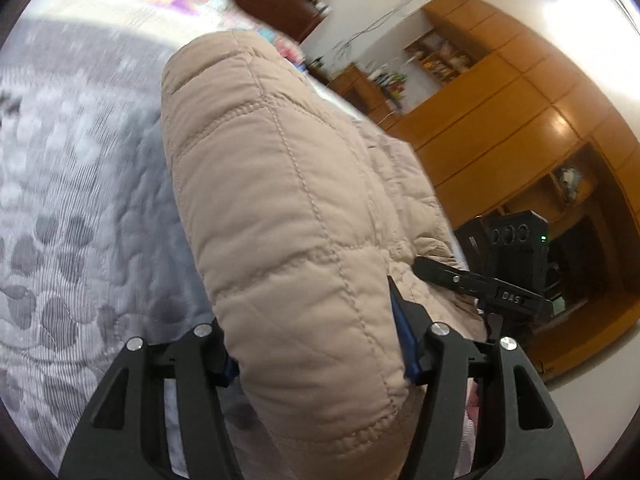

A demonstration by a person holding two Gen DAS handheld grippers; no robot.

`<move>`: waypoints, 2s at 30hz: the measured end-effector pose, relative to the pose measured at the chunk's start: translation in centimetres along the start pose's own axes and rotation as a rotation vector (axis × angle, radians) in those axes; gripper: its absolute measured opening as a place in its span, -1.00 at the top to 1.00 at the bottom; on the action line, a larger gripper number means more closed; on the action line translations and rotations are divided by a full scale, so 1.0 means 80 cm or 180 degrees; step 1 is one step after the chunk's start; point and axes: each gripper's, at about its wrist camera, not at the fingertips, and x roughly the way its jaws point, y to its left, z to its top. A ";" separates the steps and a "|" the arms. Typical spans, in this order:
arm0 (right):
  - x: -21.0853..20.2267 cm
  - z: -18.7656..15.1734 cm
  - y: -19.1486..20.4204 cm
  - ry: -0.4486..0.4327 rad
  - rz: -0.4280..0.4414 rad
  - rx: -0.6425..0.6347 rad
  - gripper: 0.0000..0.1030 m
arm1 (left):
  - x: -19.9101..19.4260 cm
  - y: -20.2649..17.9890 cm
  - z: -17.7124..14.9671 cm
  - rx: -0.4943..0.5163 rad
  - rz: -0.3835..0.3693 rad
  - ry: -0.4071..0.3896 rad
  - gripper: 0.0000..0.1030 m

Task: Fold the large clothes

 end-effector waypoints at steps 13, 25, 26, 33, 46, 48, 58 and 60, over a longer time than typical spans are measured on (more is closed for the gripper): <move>-0.028 -0.012 -0.011 0.0009 -0.0134 0.0135 -0.39 | -0.017 -0.008 -0.007 -0.0144 0.0314 -0.0019 -0.55; -0.091 -0.082 0.005 -0.0143 -0.0516 -0.0043 -0.43 | -0.092 -0.045 -0.066 0.0213 0.0885 -0.0277 -0.58; -0.089 -0.083 0.004 -0.0139 -0.0516 -0.0026 -0.43 | -0.092 -0.047 -0.069 0.0221 0.0902 -0.0274 -0.58; -0.057 -0.091 -0.018 -0.0001 -0.0657 0.0068 -0.46 | -0.060 -0.036 -0.082 0.0242 0.0961 -0.0167 -0.63; -0.091 -0.118 0.028 -0.0217 -0.1010 -0.0190 -0.60 | -0.084 -0.084 -0.091 0.0522 0.1523 -0.0254 -0.73; -0.099 -0.125 0.043 -0.0254 -0.1076 -0.0236 -0.70 | -0.090 -0.097 -0.098 0.0582 0.1705 -0.0261 -0.76; -0.142 -0.168 0.108 -0.0633 -0.1524 -0.0512 -0.92 | -0.140 -0.137 -0.139 0.0661 0.2199 -0.0577 -0.83; -0.148 -0.176 0.113 -0.0647 -0.1534 -0.0531 -0.92 | -0.152 -0.143 -0.147 0.0654 0.2253 -0.0659 -0.83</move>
